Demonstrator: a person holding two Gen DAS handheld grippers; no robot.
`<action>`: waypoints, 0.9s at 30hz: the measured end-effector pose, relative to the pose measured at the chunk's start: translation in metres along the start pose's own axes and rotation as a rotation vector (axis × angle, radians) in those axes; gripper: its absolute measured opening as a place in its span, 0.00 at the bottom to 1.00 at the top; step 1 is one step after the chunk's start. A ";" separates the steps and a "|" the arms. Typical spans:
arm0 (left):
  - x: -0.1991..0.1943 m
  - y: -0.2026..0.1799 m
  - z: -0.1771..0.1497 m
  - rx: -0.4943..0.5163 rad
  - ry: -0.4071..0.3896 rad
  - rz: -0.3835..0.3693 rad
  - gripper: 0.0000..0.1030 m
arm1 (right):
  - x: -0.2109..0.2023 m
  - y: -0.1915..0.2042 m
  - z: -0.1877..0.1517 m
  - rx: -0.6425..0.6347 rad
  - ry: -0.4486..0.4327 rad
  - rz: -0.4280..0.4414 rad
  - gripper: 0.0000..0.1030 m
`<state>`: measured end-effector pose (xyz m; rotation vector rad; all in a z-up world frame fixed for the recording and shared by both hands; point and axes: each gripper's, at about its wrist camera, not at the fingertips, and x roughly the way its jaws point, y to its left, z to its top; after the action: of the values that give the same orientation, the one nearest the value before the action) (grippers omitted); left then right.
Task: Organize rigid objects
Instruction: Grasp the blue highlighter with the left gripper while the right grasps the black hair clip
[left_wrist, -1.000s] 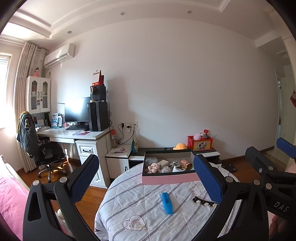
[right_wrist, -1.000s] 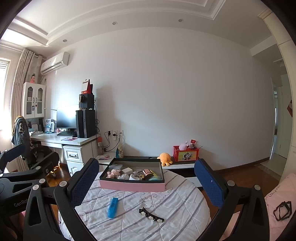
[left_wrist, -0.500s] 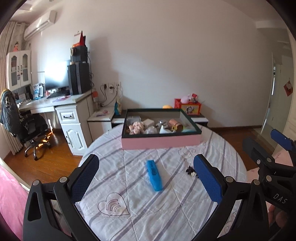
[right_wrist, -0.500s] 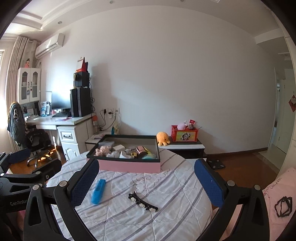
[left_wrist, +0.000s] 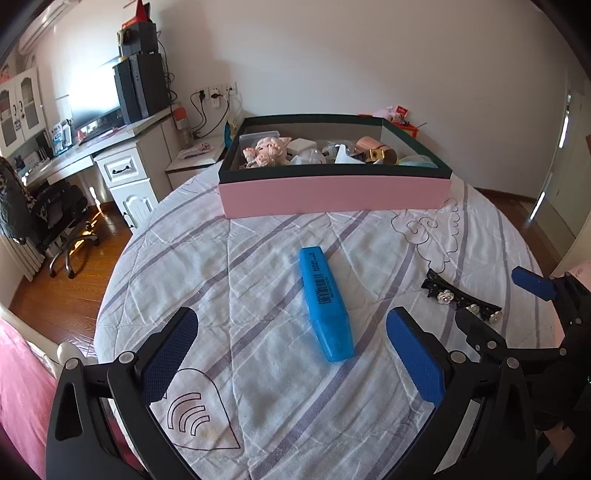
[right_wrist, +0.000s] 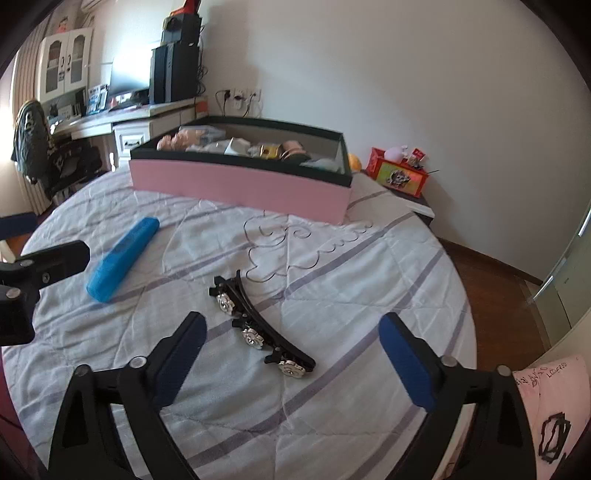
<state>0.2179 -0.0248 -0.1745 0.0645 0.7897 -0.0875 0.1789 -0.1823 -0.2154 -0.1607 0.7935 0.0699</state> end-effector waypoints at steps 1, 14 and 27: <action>0.005 0.000 0.000 -0.001 0.011 -0.006 1.00 | 0.008 0.001 -0.001 -0.009 0.019 0.014 0.71; 0.059 -0.011 0.008 0.034 0.108 0.050 1.00 | 0.041 -0.006 0.033 0.009 0.064 0.038 0.20; 0.066 -0.004 0.016 0.006 0.078 -0.059 0.26 | 0.050 -0.009 0.032 0.025 0.100 0.071 0.21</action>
<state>0.2753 -0.0337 -0.2106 0.0505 0.8698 -0.1439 0.2370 -0.1852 -0.2281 -0.1132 0.8996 0.1197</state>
